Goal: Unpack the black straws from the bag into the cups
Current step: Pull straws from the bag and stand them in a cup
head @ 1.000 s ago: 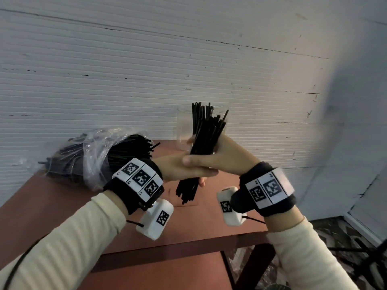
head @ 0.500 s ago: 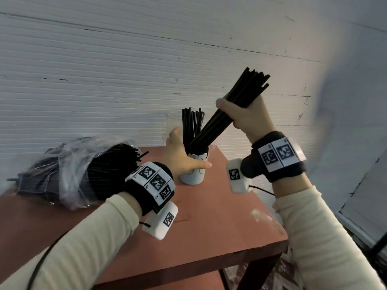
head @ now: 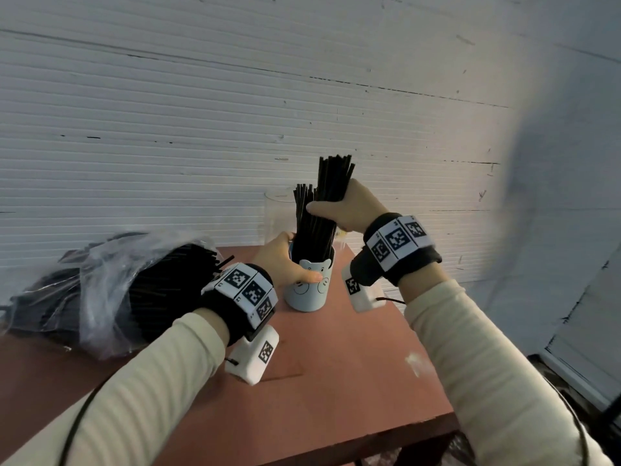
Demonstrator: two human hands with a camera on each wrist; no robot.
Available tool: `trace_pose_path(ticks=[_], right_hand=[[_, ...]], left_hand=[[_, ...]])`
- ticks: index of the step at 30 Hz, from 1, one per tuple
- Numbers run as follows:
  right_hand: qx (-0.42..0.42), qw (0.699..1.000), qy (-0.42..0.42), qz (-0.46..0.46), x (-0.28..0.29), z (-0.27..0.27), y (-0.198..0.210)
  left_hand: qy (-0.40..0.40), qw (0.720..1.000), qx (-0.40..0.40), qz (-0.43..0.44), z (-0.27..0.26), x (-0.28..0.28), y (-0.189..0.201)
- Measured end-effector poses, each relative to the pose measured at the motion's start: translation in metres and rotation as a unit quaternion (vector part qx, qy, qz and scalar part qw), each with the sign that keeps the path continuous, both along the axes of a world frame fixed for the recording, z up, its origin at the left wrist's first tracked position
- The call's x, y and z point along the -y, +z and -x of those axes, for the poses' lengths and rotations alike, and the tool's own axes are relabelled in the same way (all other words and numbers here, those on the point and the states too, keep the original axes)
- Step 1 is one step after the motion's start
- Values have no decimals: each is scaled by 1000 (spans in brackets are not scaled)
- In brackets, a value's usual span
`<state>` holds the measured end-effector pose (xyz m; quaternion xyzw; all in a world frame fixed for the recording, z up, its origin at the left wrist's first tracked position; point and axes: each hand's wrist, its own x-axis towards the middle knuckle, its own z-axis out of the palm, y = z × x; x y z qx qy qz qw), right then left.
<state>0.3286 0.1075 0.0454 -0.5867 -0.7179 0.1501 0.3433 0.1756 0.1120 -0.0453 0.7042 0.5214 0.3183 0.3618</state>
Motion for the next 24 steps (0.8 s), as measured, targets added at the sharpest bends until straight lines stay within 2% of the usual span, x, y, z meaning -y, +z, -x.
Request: trace_pose_path(ticks=[3, 5, 9, 12, 15, 19, 24], right_hand=[[54, 997, 19, 59, -1, 7, -12], [44, 996, 13, 73, -1, 8, -18], [-44, 999, -5, 11, 8, 6, -23], [-14, 997, -30, -67, 13, 4, -23], [17, 999, -18, -44, 17, 4, -23], [-40, 998, -25, -47, 16, 6, -27], [-18, 998, -44, -41, 21, 9, -32]], left_hand=[[1, 1000, -1, -4, 1, -2, -1], [3, 1000, 2, -5, 1, -2, -3], [1, 1000, 1, -2, 1, -4, -4], [-3, 1000, -6, -3, 1, -5, -4], [-3, 1000, -5, -1, 1, -4, -4], [-1, 1000, -1, 10, -1, -2, -3], [-22, 1000, 12, 11, -4, 1, -1]])
